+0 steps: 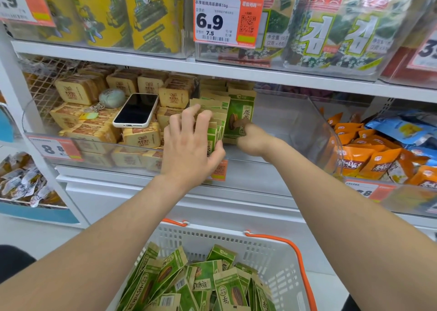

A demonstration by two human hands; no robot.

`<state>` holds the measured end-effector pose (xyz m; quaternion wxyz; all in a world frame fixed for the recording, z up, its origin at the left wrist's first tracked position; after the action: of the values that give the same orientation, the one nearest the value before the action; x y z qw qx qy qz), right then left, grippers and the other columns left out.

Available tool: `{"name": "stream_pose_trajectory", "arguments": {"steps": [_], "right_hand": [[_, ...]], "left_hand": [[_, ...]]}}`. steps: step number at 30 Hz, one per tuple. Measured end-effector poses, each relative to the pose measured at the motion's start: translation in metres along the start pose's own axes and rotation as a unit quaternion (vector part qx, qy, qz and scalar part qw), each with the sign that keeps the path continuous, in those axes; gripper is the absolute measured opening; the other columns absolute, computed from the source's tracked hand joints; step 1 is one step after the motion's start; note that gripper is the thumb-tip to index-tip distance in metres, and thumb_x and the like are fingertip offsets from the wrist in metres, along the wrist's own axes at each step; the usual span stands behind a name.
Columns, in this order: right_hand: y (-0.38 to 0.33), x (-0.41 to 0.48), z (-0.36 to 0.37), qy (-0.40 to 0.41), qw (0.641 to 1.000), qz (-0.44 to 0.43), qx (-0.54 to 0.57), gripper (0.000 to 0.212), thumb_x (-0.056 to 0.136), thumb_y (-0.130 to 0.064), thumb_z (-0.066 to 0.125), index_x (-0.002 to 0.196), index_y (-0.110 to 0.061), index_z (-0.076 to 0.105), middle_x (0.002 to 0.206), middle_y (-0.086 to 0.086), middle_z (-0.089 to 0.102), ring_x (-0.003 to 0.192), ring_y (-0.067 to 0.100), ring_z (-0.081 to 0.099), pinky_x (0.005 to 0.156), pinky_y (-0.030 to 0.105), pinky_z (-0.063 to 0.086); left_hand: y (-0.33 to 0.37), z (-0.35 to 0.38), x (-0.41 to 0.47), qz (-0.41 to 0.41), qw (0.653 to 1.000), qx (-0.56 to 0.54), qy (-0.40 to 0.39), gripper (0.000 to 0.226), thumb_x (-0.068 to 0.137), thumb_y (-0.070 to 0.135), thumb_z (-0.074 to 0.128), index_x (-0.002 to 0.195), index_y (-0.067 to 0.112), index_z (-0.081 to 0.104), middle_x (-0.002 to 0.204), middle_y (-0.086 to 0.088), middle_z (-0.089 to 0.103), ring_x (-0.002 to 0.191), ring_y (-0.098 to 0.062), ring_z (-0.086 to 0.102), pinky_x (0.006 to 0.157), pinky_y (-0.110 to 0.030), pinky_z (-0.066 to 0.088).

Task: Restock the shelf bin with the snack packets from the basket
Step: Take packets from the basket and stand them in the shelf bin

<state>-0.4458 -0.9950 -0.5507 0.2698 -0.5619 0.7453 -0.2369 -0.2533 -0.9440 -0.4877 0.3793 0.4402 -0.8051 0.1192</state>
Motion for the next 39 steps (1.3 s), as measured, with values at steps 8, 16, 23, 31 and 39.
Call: {"name": "stream_pose_trajectory", "arguments": {"steps": [8, 16, 23, 31, 39], "right_hand": [[0.007, -0.008, 0.016, -0.094, 0.994, 0.005, -0.064, 0.078, 0.102, -0.023, 0.057, 0.167, -0.032, 0.015, 0.172, 0.008, 0.018, 0.156, 0.028, 0.025, 0.123, 0.035, 0.026], [-0.013, -0.031, -0.019, 0.059, 0.989, -0.036, -0.127, 0.022, 0.095, -0.016, 0.045, 0.09, -0.011, 0.066, 0.104, 0.017, 0.064, 0.102, 0.041, 0.058, 0.076, 0.034, 0.045], [-0.069, -0.126, -0.033, 0.272, 0.882, -0.247, -0.296, 0.021, 0.09, -0.028, 0.042, 0.088, -0.013, 0.057, 0.075, 0.006, 0.059, 0.063, 0.033, 0.046, 0.055, 0.036, 0.032], [-0.033, -0.173, 0.085, -0.048, 0.83, -0.275, -0.483, 0.017, 0.098, -0.03, 0.05, 0.09, -0.018, 0.059, 0.084, 0.008, 0.057, 0.074, 0.034, 0.054, 0.063, 0.034, 0.038], [0.065, -0.205, 0.179, -0.276, 0.773, -0.197, -0.537, 0.011, 0.096, -0.009, 0.055, 0.086, -0.014, 0.058, 0.08, 0.001, 0.049, 0.064, 0.017, 0.051, 0.057, 0.033, 0.049]], "left_hand": [[0.0, 0.0, 0.001, -0.001, 1.0, -0.01, -0.022, 0.059, 0.088, 0.048, 0.061, 0.137, 0.016, 0.051, 0.147, -0.012, 0.045, 0.12, -0.036, 0.045, 0.088, -0.049, 0.048], [0.023, -0.032, -0.01, 0.085, 0.99, 0.048, 0.098, 0.05, 0.094, 0.04, 0.061, 0.135, 0.013, 0.056, 0.149, -0.015, 0.047, 0.139, -0.043, 0.044, 0.114, -0.058, 0.03], [0.072, 0.002, -0.073, 0.374, 0.926, -0.041, -0.023, 0.009, 0.087, 0.016, 0.061, 0.082, 0.009, 0.058, 0.076, -0.01, 0.053, 0.069, -0.032, 0.051, 0.053, -0.043, 0.042], [0.058, 0.111, -0.186, 0.296, 0.795, 0.075, -0.524, 0.026, 0.104, 0.034, 0.042, 0.108, 0.018, 0.062, 0.103, -0.01, 0.069, 0.089, -0.036, 0.065, 0.068, -0.039, 0.047], [0.034, 0.142, -0.303, 0.252, 0.671, 0.104, -0.69, 0.031, 0.102, 0.011, 0.053, 0.13, 0.016, 0.065, 0.124, -0.008, 0.068, 0.107, -0.029, 0.068, 0.083, -0.041, 0.06]]}}
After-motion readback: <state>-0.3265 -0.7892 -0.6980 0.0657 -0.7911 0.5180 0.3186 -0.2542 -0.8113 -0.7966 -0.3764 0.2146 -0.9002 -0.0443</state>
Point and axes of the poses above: each hand's wrist, its own x-axis towards the middle knuckle, its own z-axis out of the palm, y = z × x, the point moved 10 cm from there along x, towards the middle knuckle
